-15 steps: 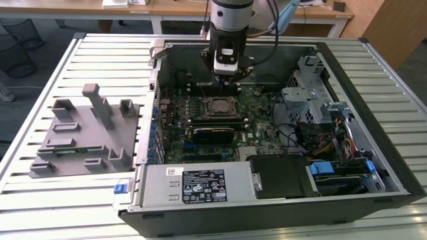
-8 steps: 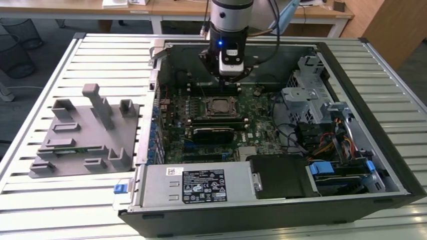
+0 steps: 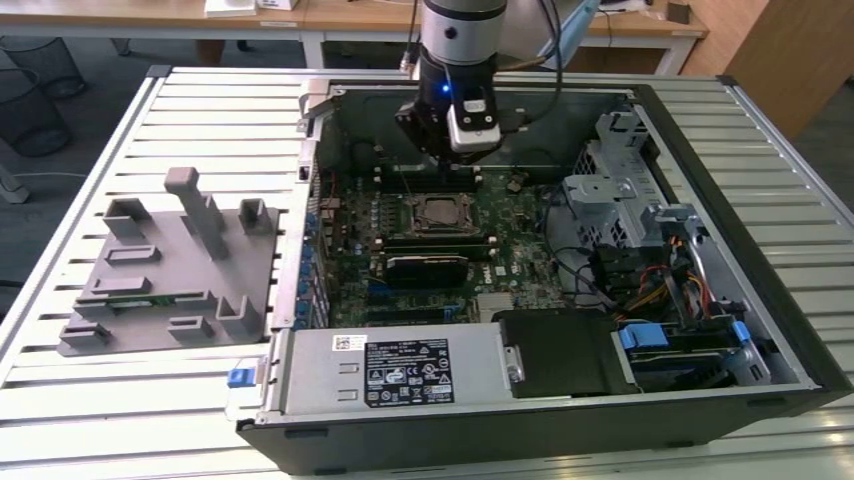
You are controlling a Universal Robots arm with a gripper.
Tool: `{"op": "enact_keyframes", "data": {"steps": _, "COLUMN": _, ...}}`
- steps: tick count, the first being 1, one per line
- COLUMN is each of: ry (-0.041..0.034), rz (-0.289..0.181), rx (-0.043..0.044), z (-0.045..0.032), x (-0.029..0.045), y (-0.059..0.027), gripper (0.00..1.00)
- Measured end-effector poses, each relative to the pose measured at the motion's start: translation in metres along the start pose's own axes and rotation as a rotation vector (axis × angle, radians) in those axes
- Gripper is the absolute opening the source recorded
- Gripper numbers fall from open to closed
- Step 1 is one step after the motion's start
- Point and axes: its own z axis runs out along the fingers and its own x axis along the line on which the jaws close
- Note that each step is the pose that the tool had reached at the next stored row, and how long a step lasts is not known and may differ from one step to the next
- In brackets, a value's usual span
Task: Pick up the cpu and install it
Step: 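Install the first cpu locking lever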
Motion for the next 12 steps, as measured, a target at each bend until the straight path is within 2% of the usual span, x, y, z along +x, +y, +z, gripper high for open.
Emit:
{"op": "enact_keyframes", "data": {"steps": 3, "ry": 0.0011, "rz": -0.042, "rx": -0.0001, "z": 0.0002, "x": 0.0005, "y": -0.0002, "gripper": 0.11}}
{"op": "enact_keyframes", "data": {"steps": 12, "ry": 0.0018, "rz": -0.067, "rx": 0.0001, "z": 0.0001, "x": 0.0094, "y": -0.0039, "gripper": 0.11}}
